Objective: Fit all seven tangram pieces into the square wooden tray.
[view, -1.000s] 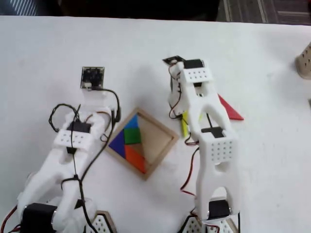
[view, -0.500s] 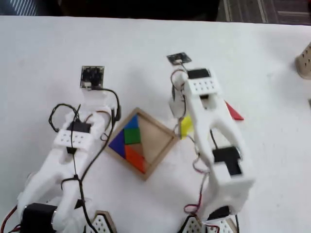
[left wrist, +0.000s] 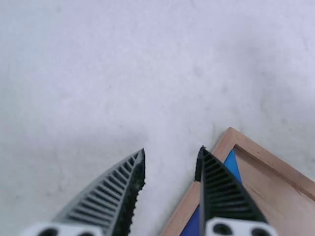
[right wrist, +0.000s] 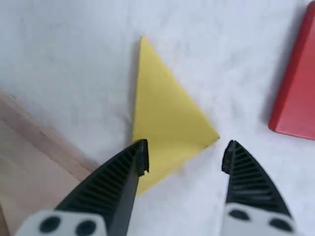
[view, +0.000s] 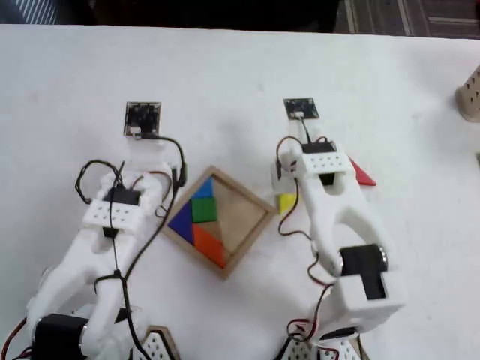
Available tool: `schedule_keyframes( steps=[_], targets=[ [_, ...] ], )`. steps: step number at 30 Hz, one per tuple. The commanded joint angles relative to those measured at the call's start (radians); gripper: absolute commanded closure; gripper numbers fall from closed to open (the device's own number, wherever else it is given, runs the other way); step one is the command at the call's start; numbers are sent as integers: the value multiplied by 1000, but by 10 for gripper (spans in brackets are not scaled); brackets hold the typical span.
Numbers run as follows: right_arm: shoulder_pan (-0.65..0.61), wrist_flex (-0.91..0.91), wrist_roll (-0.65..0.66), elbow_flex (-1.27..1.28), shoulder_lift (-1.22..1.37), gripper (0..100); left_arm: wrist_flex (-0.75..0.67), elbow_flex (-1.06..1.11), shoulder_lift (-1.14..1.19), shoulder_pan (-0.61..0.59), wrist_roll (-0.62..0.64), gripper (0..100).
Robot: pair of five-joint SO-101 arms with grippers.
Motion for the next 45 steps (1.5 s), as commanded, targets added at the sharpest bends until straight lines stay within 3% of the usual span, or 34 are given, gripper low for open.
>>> schedule_keyframes(
  steps=[1,7,17,32,38,45],
  targets=[
    [4,62,-15,-112,54,758,-28,-52,-4,-10,-12,819],
    [1,186,-15,-245,171,758,-26,-51,-7,-10,-12,819],
    [-114,216,-14,-282,217,761,-25,-51,-8,-10,-12,819],
    [-96,240,-11,-290,107,757,-28,-51,-7,-10,-12,819],
    [-71,236,31,-270,4,615,-29,-51,-4,-10,-12,819],
    [-42,179,32,-245,81,673,-29,-51,-4,-10,-12,819]
  ],
)
